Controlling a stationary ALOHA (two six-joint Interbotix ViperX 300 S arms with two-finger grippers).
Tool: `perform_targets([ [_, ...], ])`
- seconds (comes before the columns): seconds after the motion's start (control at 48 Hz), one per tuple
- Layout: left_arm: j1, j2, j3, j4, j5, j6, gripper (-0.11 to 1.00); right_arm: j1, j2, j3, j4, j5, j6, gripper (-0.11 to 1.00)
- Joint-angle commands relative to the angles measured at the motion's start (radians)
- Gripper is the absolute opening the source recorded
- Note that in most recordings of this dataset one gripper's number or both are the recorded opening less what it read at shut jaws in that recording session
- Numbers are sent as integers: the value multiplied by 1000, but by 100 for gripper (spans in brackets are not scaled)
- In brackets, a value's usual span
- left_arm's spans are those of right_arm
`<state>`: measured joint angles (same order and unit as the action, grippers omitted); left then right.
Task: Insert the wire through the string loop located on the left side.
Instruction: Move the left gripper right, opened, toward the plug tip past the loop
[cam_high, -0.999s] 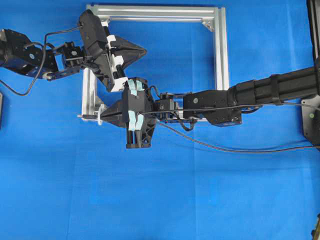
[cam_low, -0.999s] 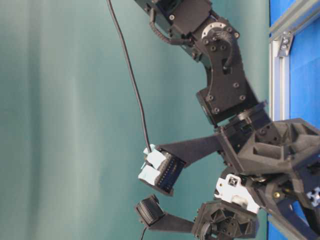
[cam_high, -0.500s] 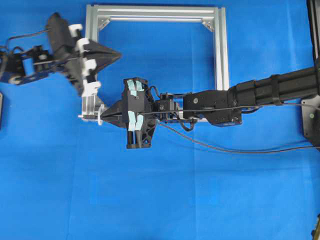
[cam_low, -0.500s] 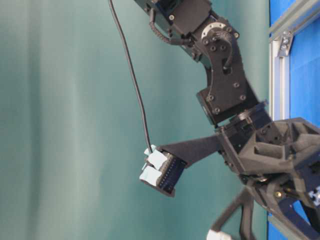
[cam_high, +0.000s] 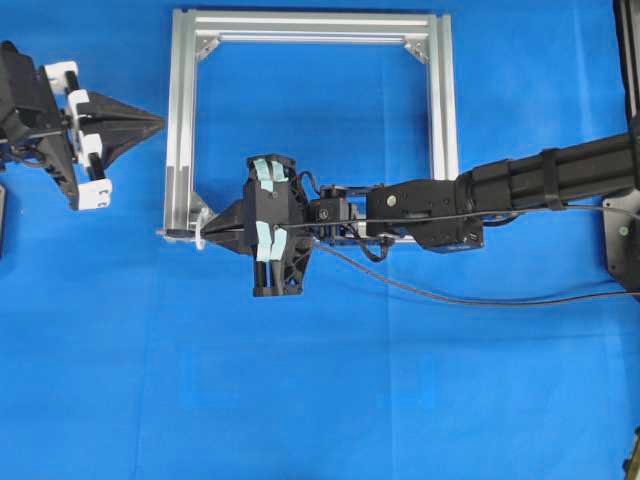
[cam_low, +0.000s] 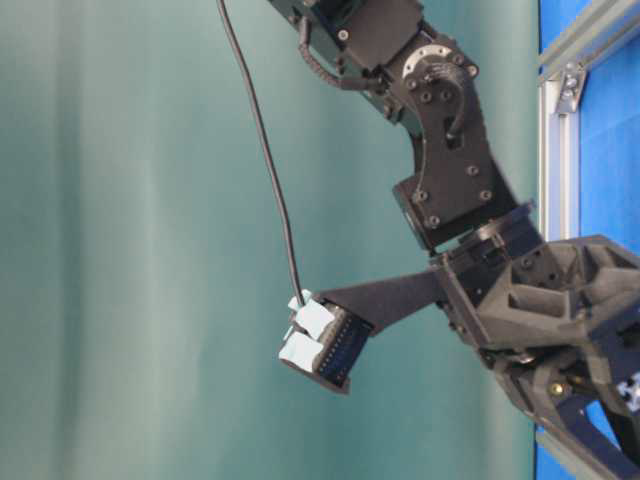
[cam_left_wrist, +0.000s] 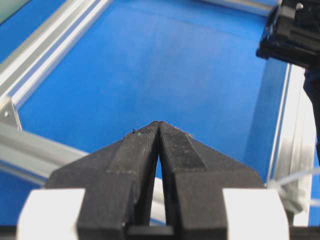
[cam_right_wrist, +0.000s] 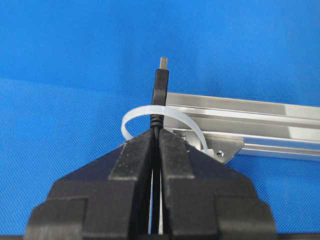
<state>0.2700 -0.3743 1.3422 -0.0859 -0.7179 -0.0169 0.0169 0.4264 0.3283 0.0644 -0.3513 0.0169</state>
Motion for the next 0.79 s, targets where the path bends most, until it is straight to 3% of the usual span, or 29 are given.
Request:
perform_targets([
  [0.0, -8, -14, -5, 3, 12, -6, 0, -3, -23, -17, 0, -6, 2, 0],
  [0.271, -109, -18, -5, 8, 23, -9, 0, -3, -23, -18, 0, -5, 3, 0],
  [0.604, -325, -48, 2, 11, 23, -5, 0, -3, -23, -18, 0, -8, 2, 0],
  [0.77, -360, -46, 2, 12, 32, -5, 0, -3, -25, -18, 0, -11, 3, 0],
])
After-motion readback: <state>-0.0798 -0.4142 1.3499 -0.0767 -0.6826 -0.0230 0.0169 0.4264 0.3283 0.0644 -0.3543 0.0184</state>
